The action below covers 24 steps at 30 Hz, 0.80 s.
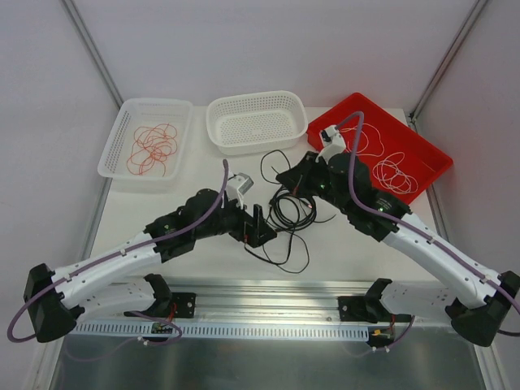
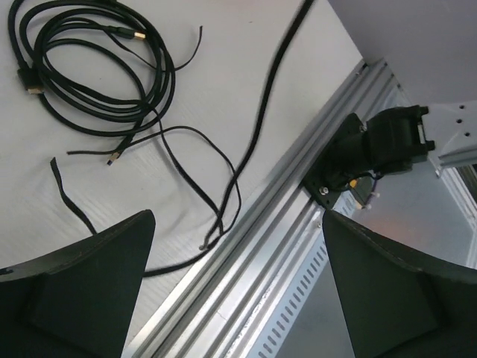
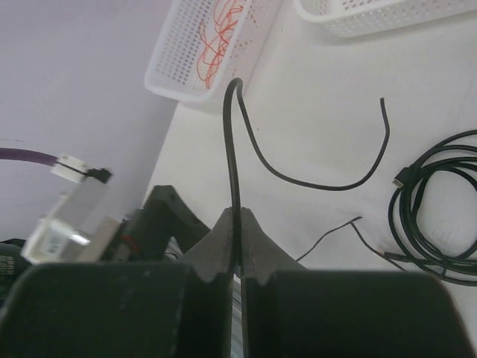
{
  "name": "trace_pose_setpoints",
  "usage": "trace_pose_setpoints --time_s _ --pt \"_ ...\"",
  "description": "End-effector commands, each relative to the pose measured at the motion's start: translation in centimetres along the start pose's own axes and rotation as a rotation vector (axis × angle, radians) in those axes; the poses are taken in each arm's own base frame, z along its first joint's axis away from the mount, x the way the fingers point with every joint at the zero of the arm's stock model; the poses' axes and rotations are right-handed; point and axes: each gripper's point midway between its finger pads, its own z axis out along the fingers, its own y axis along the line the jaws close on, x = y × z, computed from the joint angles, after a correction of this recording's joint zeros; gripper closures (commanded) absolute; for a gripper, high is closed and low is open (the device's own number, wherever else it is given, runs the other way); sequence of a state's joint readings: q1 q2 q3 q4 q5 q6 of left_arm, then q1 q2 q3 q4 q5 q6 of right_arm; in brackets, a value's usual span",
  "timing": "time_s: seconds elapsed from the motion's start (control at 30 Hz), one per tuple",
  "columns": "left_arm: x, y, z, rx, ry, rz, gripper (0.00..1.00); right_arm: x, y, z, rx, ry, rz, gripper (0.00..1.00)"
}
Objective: Untangle the cables
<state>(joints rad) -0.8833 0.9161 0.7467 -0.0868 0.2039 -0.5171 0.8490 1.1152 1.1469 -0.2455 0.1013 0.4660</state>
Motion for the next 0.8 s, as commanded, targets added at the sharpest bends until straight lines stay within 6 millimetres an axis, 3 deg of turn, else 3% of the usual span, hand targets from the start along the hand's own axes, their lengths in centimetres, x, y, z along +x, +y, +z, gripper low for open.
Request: trace_pose_setpoints --time_s 0.0,0.1,0.2,0.23,0.27,0.37,0.4,0.47,0.5,0.53,0.57,0.6,0.67,0.7,0.77 --pt "-3.0 0.9 2.0 -0.143 -0.140 0.051 0.05 -2.1 2.2 -1.4 -0.091 -0.096 0.077 0.99" --pt "-2.0 1.0 3.7 -0.168 -0.093 0.066 0.17 -1.9 2.1 -2.1 -0.106 -0.100 0.077 0.99" --pt "-1.1 0.4 4.7 -0.161 -0.056 0.082 0.47 -1.8 1.0 -2.8 -0.073 -0.117 0.059 0.99" --pt "-1.0 0.0 4.8 -0.156 -0.054 0.090 0.83 -2.0 0.5 -3.0 -0.052 -0.131 0.045 0.99" --pt "-1.0 -0.1 4.8 -0.153 -0.054 0.092 0.97 -2.0 0.0 -3.5 -0.032 -0.134 0.032 0.99" --pt "-2.7 -0.6 3.8 -0.156 -0.111 0.104 1.00 -1.8 -2.2 -4.1 0.055 -0.147 -0.013 0.97" --pt "-4.1 -1.2 2.8 -0.152 -0.151 0.117 1.00 -2.0 -2.6 -4.6 0.071 -0.158 -0.022 0.95" --pt "-5.3 -0.7 1.4 -0.209 -0.176 0.148 1.00 -1.8 -4.4 -5.1 0.141 -0.163 -0.047 0.78" --pt "-7.5 -1.8 0.1 -0.203 -0.224 0.158 1.00 -1.9 -4.8 -5.5 0.154 -0.170 -0.074 0.68" --pt "-8.3 -2.0 -0.5 -0.218 -0.238 0.172 1.00 -2.0 -5.3 -5.8 0.177 -0.177 -0.091 0.49" --pt "-8.5 -1.5 -1.3 -0.255 -0.219 0.208 1.00 -1.8 -5.7 -6.1 0.196 -0.167 -0.112 0.42" --pt "-10.8 -2.5 -2.3 -0.262 -0.265 0.218 1.00 -1.8 -6.2 -6.3 0.212 -0.164 -0.148 0.36" --pt "-11.8 -2.4 -3.2 -0.302 -0.248 0.274 1.00 -1.9 -7.2 -7.0 0.254 -0.172 -0.175 0.27" --pt "-14.0 -3.6 -4.4 -0.300 -0.293 0.284 1.00 -1.9 -7.7 -7.3 0.272 -0.174 -0.198 0.26" --pt "-14.8 -3.6 -5.0 -0.331 -0.268 0.344 1.00 -2.1 -9.1 -8.2 0.329 -0.200 -0.219 0.21"
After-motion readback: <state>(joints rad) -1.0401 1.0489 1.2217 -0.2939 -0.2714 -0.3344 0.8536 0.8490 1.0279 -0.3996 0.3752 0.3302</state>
